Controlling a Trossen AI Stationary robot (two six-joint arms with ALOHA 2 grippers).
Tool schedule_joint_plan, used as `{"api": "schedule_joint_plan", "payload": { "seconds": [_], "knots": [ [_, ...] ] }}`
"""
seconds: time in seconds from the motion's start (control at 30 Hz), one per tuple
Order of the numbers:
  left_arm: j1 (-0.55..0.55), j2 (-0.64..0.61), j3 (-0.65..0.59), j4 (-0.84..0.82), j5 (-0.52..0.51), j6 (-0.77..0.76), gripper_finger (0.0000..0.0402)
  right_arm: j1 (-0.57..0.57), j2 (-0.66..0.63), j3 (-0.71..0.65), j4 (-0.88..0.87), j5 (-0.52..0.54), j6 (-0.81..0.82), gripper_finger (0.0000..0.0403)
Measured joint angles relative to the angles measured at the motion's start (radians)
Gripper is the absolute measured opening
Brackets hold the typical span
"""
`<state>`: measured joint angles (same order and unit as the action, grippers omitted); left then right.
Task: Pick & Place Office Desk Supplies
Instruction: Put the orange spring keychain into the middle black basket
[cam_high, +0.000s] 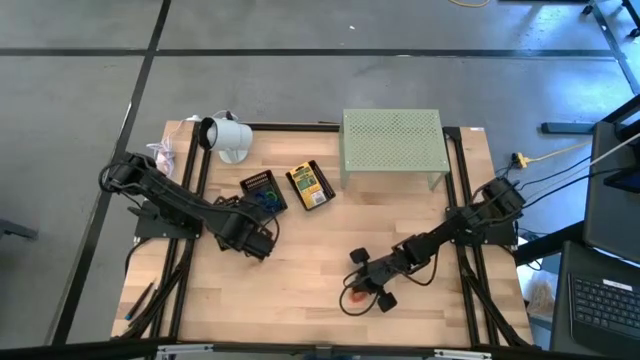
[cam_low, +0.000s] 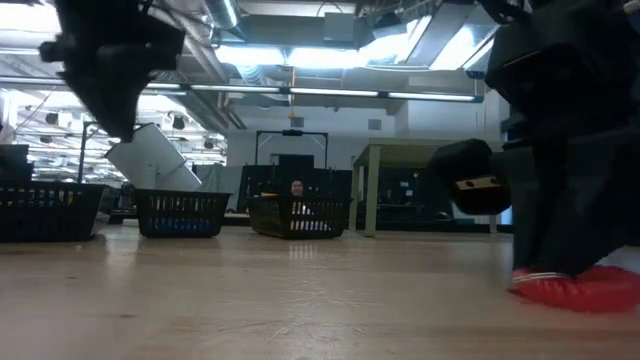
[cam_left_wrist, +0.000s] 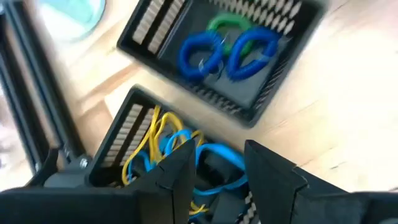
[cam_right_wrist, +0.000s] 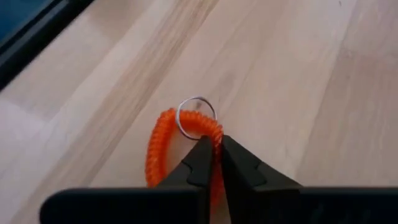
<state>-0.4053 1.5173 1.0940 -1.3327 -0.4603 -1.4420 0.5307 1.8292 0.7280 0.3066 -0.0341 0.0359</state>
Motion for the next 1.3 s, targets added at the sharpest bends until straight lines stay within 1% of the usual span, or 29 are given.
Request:
{"api": "schedule_joint_plan", "payload": {
  "seconds": [0.07, 0.13, 0.27, 0.33, 0.4, 0.5, 0.67, 0.73, 0.8, 0.93, 1.0, 1.07, 1.2, 1.3],
  "knots": [
    [0.000, 0.000, 0.036, -0.001, -0.034, 0.019, 0.0132, -0.004, -0.039, 0.006, -0.061, 0.001, -0.019, 0.0022],
    [0.000, 0.000, 0.079, 0.001, -0.083, 0.039, 0.0132, -0.006, -0.102, 0.030, -0.134, 0.039, -0.040, 0.0017],
    [-0.001, 0.000, 0.159, 0.051, -0.210, 0.085, 0.0132, -0.009, -0.218, 0.074, -0.297, 0.204, -0.065, 0.0011],
    [-0.008, 0.000, 0.184, 0.101, -0.280, 0.122, 0.0132, -0.009, -0.278, 0.091, -0.337, 0.280, -0.095, 0.0011],
    [-0.016, -0.001, 0.194, 0.199, -0.346, 0.184, 0.0132, -0.008, -0.341, 0.102, -0.343, 0.362, -0.125, 0.0011],
    [-0.035, 0.001, 0.191, 0.345, -0.418, 0.297, 0.0132, -0.009, -0.428, 0.106, -0.361, 0.480, -0.178, 0.0011],
    [-0.076, 0.040, 0.175, 0.577, -0.569, 0.519, 0.0132, -0.012, -0.572, 0.111, -0.314, 0.696, -0.290, 0.0011],
    [-0.088, 0.055, 0.174, 0.651, -0.624, 0.625, 0.0132, -0.015, -0.616, 0.111, -0.287, 0.737, -0.347, 0.0011],
    [-0.094, 0.074, 0.174, 0.727, -0.655, 0.722, 0.0132, -0.022, -0.650, 0.112, -0.239, 0.760, -0.399, 0.0011],
    [-0.096, 0.105, 0.173, 0.894, -0.674, 0.914, 0.0132, -0.043, -0.683, 0.112, -0.147, 0.778, -0.489, 0.0011],
    [-0.087, 0.123, 0.173, 0.992, -0.669, 1.013, 0.0135, -0.056, -0.684, 0.112, -0.103, 0.779, -0.519, 0.0011],
    [-0.075, 0.139, 0.173, 1.079, -0.650, 1.115, 0.0141, -0.072, -0.682, 0.112, -0.097, 0.778, -0.549, 0.0011],
    [-0.045, 0.154, 0.173, 1.243, -0.543, 1.329, 0.0162, -0.103, -0.673, 0.112, -0.099, 0.750, -0.572, 0.0011],
    [-0.023, 0.154, 0.173, 1.333, -0.477, 1.444, 0.0180, -0.123, -0.673, 0.112, -0.106, 0.706, -0.575, 0.0012]
  ]
}}
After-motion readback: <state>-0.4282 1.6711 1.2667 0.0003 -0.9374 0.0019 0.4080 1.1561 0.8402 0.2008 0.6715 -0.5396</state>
